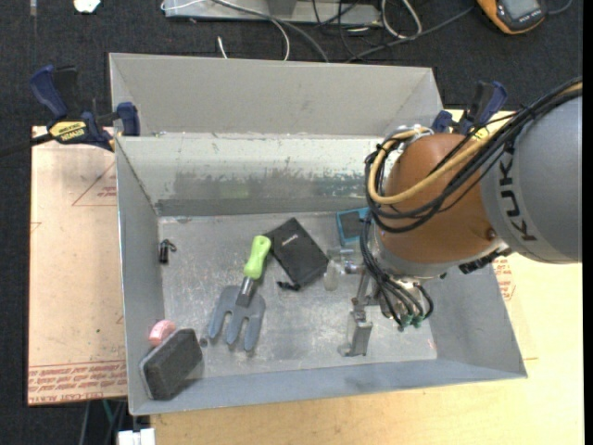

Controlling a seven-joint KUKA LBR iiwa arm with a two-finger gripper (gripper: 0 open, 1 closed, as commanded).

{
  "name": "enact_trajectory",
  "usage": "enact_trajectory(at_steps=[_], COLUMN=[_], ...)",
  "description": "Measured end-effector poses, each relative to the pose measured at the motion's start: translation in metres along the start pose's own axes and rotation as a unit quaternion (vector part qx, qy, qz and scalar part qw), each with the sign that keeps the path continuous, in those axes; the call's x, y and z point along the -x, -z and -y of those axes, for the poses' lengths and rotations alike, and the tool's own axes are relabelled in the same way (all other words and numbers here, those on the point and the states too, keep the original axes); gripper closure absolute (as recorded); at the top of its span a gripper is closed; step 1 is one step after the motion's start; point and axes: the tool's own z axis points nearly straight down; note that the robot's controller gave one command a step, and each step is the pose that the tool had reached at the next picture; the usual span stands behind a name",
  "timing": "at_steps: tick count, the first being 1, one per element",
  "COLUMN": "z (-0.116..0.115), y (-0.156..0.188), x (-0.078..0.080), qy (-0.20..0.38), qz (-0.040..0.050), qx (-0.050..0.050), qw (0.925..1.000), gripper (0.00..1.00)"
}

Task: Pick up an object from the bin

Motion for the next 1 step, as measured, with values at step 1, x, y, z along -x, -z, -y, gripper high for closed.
enact_trajectory(at_steps=[1], z=[0.0002], y=[0.0027], x=[0.0019], qy=[-0.001], qz=[0.0034], qx=[0.000], qw=[1.0000], gripper=[0.00])
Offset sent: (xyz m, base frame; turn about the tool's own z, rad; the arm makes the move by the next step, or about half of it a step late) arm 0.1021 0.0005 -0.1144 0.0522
